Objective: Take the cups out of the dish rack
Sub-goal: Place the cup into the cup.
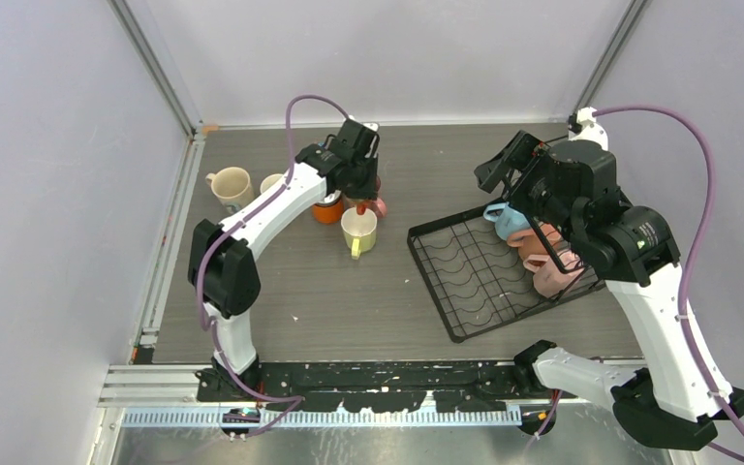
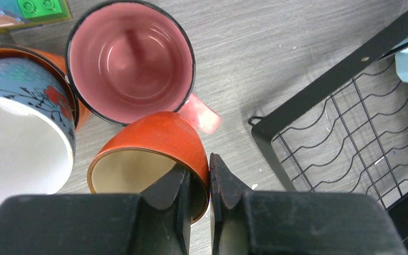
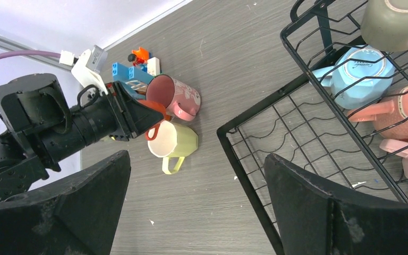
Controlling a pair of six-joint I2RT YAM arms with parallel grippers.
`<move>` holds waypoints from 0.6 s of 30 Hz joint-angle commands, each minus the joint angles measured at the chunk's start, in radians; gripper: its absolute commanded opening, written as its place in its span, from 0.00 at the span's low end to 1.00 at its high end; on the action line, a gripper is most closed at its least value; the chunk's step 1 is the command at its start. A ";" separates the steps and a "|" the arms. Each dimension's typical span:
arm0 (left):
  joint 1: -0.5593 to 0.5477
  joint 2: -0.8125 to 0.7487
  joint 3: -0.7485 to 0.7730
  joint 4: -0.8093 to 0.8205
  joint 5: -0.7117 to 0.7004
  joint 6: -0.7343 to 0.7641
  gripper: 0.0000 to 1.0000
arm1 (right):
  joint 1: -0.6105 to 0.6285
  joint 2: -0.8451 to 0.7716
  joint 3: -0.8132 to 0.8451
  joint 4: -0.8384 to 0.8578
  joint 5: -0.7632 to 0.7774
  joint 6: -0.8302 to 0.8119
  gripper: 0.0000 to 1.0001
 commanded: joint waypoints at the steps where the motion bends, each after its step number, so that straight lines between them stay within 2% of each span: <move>1: -0.021 -0.086 0.011 -0.042 0.000 0.027 0.00 | 0.002 -0.013 0.017 0.009 0.037 -0.015 1.00; 8: -0.032 -0.155 -0.078 -0.056 0.012 0.024 0.00 | 0.002 -0.014 0.006 0.013 0.057 -0.021 1.00; 18: -0.053 -0.174 -0.156 -0.039 0.022 0.013 0.00 | 0.001 -0.015 -0.020 0.025 0.054 -0.015 1.00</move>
